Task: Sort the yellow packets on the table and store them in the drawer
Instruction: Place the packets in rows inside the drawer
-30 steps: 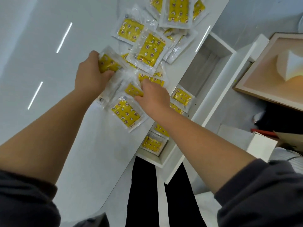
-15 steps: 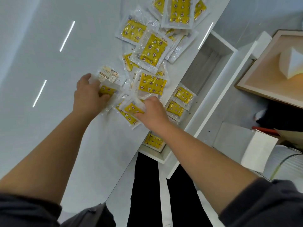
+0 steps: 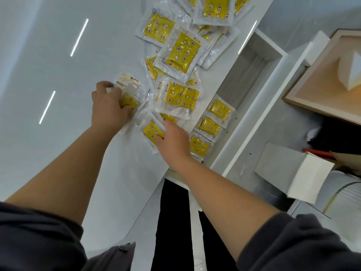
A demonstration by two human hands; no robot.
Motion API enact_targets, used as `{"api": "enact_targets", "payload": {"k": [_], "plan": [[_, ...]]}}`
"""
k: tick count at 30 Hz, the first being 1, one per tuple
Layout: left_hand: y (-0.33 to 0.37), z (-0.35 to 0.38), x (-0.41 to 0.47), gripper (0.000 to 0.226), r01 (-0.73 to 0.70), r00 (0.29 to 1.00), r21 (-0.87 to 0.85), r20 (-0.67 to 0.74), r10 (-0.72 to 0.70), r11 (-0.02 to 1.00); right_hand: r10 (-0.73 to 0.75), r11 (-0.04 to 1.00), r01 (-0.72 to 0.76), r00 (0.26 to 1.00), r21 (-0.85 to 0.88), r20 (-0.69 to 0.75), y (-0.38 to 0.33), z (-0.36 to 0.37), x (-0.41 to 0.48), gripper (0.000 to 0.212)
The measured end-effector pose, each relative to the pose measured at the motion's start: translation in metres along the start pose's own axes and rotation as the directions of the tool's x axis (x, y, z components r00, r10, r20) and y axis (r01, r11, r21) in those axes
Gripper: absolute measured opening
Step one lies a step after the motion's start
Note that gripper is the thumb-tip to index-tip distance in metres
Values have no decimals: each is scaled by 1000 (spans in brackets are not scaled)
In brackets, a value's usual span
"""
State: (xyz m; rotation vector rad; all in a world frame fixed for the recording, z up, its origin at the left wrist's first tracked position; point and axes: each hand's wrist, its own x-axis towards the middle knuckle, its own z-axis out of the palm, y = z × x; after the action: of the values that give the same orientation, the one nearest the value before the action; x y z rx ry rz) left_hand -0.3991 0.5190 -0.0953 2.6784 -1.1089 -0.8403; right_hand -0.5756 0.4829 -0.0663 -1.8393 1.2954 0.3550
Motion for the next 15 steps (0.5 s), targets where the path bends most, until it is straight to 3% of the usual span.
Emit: {"api": "enact_targets", "payload": {"k": [4,8,11,15], "plan": [[5,-5,7,20,51,998,-50,43,-49,997,36,946,-69,993,316,110,9,-12,-4,20],[11,-12,19,28,154,985,80,66,-160,985,65,789,-223,957,572,283,21,-36,0,42],[18,-17,20,24,207,975,-20,93,-204,978,34,632,-330,916,701,400,38,-50,6,60],[22,-18,7,23,212,977,-168,62,-204,963,-44,355,-507,830,786,555,63,-63,13,28]]}}
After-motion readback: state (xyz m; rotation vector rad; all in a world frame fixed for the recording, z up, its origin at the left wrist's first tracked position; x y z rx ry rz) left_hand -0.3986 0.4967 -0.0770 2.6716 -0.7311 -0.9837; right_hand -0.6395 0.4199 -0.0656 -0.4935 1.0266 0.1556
